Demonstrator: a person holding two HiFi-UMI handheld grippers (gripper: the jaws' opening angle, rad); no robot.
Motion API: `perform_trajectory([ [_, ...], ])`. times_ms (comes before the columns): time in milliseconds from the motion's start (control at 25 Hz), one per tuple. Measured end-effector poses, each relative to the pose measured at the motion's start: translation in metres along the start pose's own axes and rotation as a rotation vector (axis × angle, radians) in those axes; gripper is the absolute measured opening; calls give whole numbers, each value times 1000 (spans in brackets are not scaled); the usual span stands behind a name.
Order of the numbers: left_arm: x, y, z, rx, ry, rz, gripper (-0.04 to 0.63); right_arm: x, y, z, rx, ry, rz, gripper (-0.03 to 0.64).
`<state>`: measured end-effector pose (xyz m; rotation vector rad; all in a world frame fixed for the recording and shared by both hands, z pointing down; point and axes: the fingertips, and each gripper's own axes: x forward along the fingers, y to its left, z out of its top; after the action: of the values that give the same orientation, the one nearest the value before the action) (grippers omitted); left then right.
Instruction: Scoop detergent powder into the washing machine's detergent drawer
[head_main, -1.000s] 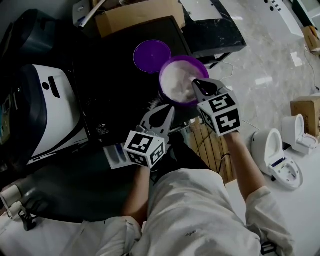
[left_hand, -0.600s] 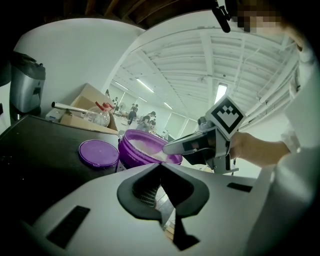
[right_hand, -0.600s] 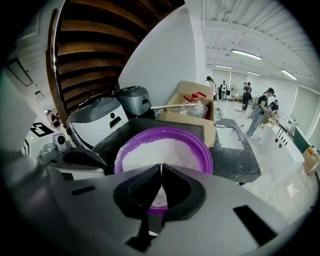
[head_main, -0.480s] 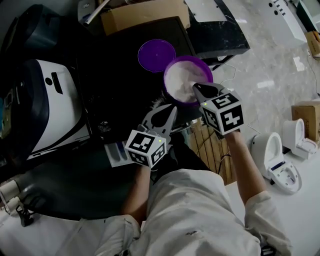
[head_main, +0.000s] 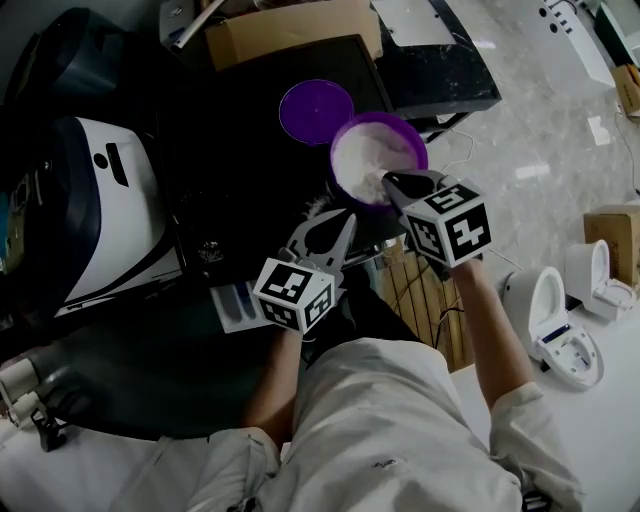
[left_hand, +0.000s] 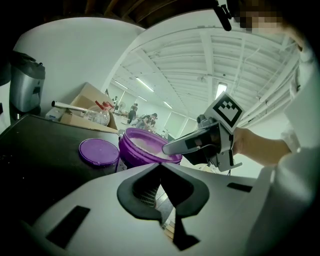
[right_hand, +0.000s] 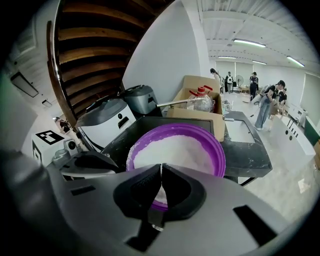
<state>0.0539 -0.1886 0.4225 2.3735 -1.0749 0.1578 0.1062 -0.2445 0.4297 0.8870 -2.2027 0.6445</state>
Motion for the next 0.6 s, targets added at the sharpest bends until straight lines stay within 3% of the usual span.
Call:
perform_trajectory([
  [600,-4,-6,3,12,-7,-4,20,-5,21,7,87,-39,119,9],
])
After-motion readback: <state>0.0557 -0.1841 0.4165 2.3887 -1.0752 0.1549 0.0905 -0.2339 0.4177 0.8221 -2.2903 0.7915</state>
